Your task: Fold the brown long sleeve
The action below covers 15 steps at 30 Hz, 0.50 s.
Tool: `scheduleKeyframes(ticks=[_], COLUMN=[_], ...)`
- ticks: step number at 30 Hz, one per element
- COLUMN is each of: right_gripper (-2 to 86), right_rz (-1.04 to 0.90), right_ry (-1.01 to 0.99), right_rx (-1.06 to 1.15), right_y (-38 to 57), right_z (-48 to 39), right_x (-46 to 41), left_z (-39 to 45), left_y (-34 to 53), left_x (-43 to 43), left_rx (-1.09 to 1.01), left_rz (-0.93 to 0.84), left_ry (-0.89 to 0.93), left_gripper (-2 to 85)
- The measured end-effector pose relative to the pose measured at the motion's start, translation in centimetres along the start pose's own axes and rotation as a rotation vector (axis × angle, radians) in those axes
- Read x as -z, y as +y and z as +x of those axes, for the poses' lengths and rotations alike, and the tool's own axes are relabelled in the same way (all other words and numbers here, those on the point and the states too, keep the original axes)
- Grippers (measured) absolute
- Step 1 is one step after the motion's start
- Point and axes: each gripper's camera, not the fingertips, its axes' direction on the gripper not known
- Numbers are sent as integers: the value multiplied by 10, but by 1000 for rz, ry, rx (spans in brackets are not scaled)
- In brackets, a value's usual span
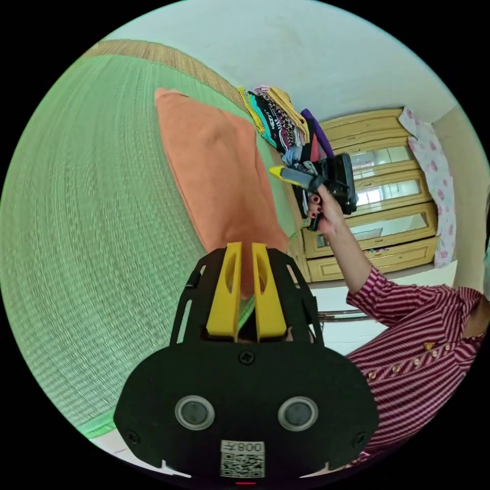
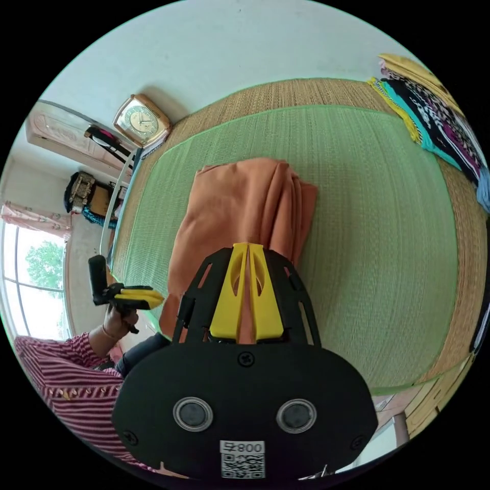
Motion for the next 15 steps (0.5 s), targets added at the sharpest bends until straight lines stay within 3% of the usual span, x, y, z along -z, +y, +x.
scheduleKeyframes(ticks=[7,15], right_gripper=[102,138], right_rz=[-3,-26], right_ry=[-181,-323], right_rx=[-218,-307], right_y=[134,177], right_z=[80,124], right_x=[19,-1], left_z=[-33,-26], left_y=[32,10], left_x=[7,-4], left_rx=[158,179], left_rz=[8,-13], left_ry=[142,195], left_gripper=[120,141])
